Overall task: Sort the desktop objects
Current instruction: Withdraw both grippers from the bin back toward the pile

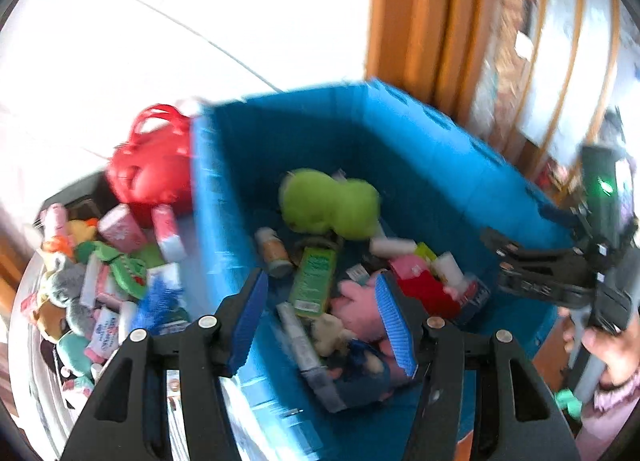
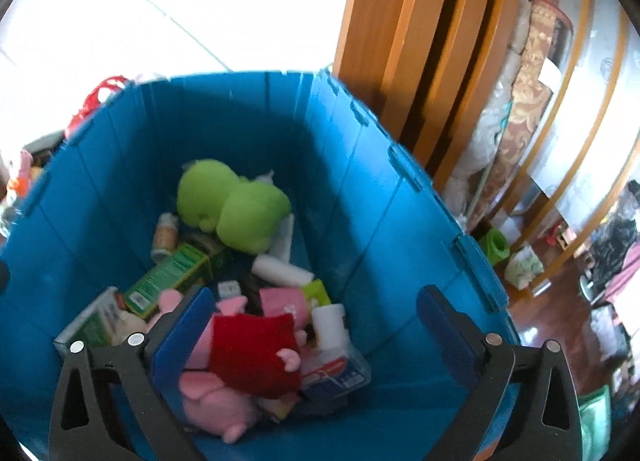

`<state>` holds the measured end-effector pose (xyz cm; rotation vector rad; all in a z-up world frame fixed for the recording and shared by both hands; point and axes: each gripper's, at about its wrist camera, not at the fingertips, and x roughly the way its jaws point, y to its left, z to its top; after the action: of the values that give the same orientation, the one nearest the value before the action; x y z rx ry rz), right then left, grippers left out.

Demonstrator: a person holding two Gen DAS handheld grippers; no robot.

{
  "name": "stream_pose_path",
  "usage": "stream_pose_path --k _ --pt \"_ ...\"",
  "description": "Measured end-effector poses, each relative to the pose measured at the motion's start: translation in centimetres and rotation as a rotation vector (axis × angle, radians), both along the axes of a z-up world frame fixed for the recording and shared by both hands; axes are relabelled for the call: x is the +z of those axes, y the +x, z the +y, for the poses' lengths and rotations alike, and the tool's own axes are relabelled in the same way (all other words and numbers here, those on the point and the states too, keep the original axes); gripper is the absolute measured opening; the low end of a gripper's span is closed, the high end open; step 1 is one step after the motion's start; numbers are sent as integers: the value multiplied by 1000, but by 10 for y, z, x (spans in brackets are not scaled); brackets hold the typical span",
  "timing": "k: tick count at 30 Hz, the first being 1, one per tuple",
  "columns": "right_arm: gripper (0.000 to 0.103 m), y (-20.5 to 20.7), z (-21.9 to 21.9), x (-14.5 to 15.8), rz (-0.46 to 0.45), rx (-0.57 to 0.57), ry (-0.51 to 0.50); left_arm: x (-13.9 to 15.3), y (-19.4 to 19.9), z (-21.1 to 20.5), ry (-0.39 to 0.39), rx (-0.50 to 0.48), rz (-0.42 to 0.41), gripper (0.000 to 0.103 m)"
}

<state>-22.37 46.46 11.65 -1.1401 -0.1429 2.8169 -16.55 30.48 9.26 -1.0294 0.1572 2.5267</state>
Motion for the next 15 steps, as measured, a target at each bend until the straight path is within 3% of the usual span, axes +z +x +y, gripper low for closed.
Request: stream_pose_path --k 3,8,15 --pt "103 18 -19 17 70 35 -39 2 7 -41 39 101 70 75" --pt "103 47 -69 40 180 143 -119 -10 14 -107 70 207 148 75" --pt "103 62 -148 48 217 264 -188 -43 10 -201 47 337 109 75"
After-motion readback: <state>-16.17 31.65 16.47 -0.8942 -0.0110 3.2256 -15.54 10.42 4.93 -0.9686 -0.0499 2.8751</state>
